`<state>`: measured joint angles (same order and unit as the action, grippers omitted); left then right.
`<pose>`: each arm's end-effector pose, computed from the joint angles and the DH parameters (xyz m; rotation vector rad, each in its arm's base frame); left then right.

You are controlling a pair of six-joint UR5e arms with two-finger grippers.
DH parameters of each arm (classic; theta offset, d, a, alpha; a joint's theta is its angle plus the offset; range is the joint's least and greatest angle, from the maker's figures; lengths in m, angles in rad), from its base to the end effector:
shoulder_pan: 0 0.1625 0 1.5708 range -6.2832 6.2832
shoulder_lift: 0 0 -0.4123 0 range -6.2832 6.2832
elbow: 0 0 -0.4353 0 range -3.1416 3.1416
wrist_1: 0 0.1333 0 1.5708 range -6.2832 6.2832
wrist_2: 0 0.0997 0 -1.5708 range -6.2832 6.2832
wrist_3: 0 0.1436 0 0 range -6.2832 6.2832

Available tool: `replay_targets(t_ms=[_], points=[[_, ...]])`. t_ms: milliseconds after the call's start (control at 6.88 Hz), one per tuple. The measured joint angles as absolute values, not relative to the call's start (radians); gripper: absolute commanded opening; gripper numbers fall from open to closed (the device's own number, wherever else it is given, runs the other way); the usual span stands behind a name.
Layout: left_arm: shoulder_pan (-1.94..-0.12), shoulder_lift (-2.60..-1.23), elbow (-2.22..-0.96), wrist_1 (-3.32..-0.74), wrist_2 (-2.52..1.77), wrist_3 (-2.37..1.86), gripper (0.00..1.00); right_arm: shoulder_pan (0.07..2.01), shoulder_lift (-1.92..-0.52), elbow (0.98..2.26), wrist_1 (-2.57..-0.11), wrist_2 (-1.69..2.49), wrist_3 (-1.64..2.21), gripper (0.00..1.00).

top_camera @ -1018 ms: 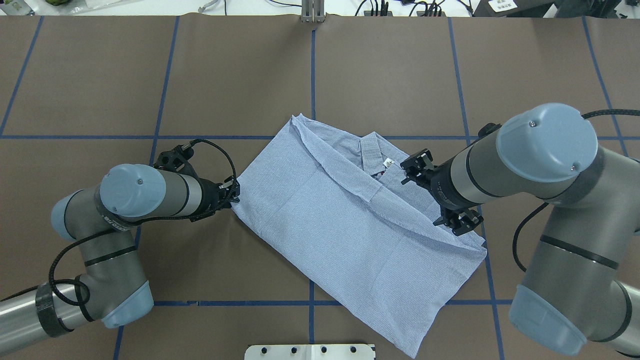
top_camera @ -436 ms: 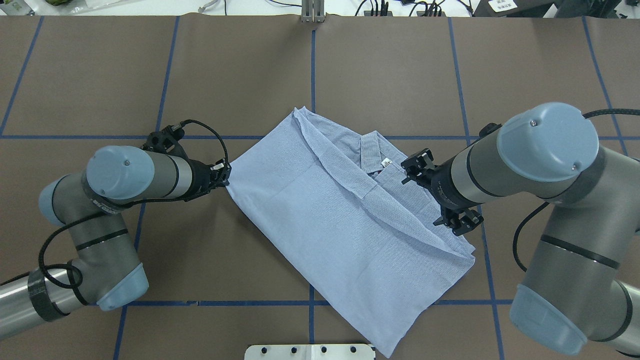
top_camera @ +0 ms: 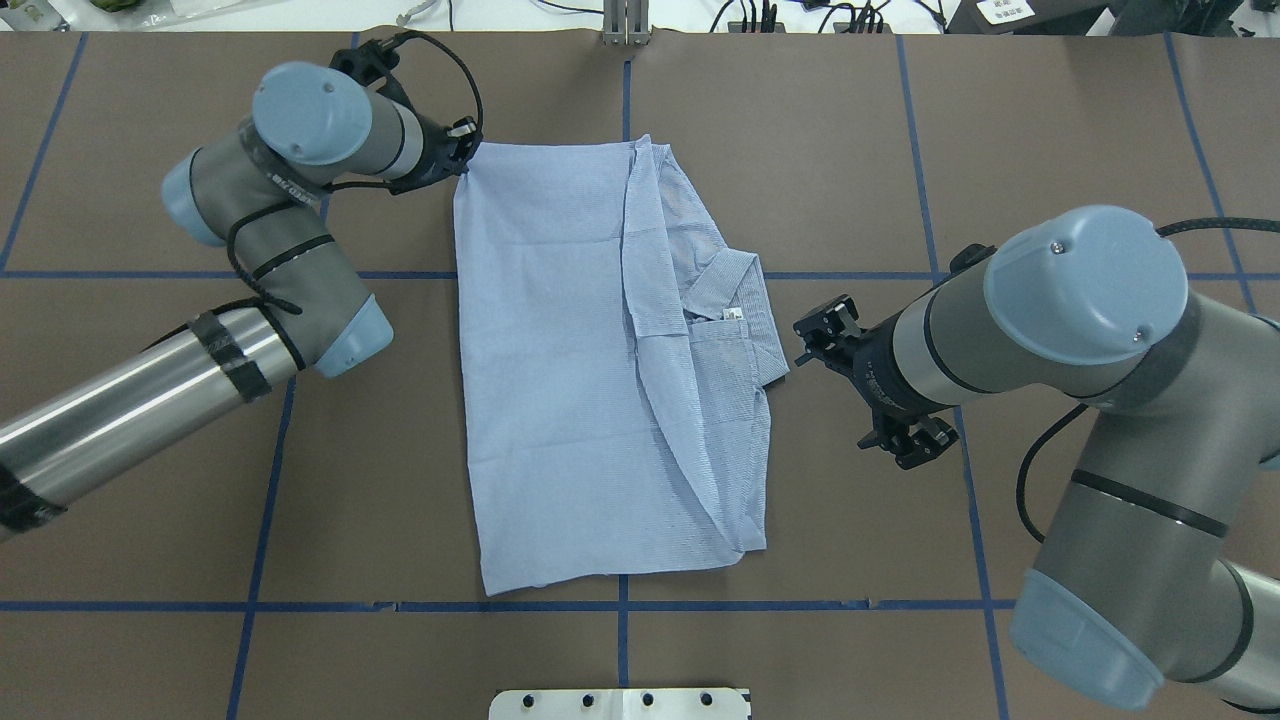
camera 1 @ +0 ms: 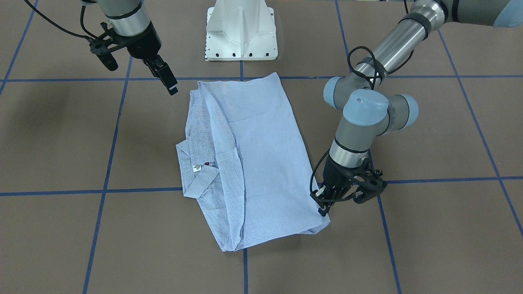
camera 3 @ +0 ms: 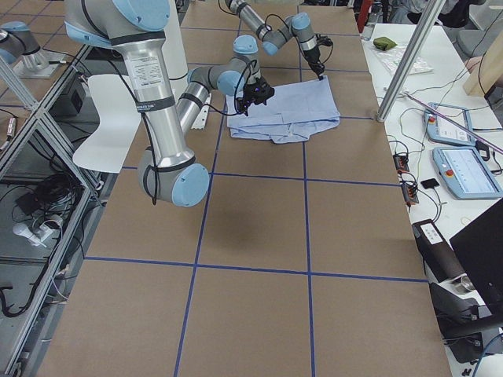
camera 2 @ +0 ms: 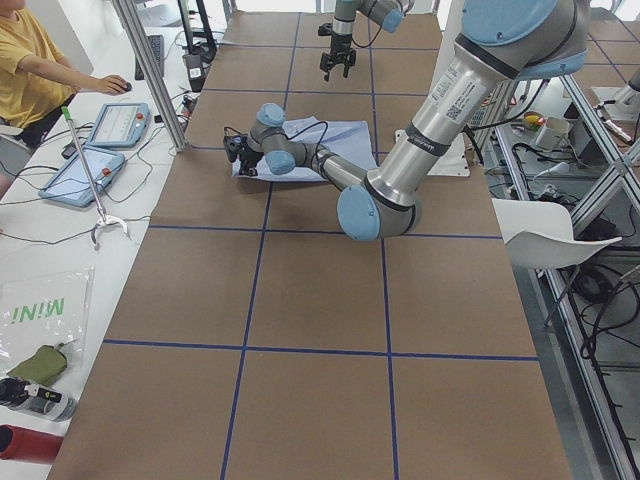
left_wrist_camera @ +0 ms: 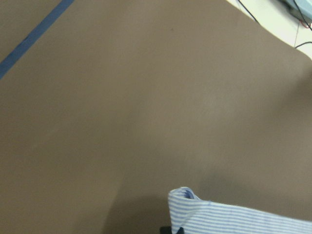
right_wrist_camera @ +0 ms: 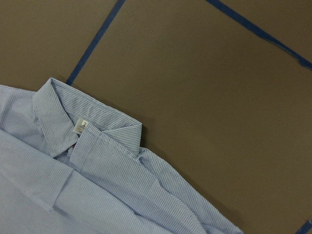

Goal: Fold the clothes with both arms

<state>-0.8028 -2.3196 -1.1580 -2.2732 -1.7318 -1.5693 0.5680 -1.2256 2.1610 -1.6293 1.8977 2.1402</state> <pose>0.5211 -0.6984 0.3070 0.2762 1.0302 -0.6422 -0.4304 -0.3781 0.2105 -0.3178 -0.9016 0.9105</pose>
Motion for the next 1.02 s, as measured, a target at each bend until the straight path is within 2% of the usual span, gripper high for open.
replay_targets(t_ms=[145,291,436,727,1018], points=[[-0.819,-2.357,-1.094,-2.312,-1.732,-1.549,0.62,0.565,-1.203,2.145,-1.628,1.894,2.137,1.00],[-0.826,-2.368,-1.086,-2.324,-1.736,-1.538,0.62,0.556,-1.175,2.128,-1.627,1.879,2.133,1.00],[-0.833,-2.343,-1.137,-2.322,-1.756,-1.531,0.62,0.530,-1.140,2.106,-1.628,1.841,2.129,1.00],[-0.837,-2.146,-1.384,-2.319,-1.809,-1.517,0.62,0.412,-1.097,2.062,-1.635,1.721,1.986,1.00],[-0.838,-1.980,-1.557,-2.323,-1.842,-1.465,0.61,0.328,-1.087,2.000,-1.640,1.670,1.635,1.00]])
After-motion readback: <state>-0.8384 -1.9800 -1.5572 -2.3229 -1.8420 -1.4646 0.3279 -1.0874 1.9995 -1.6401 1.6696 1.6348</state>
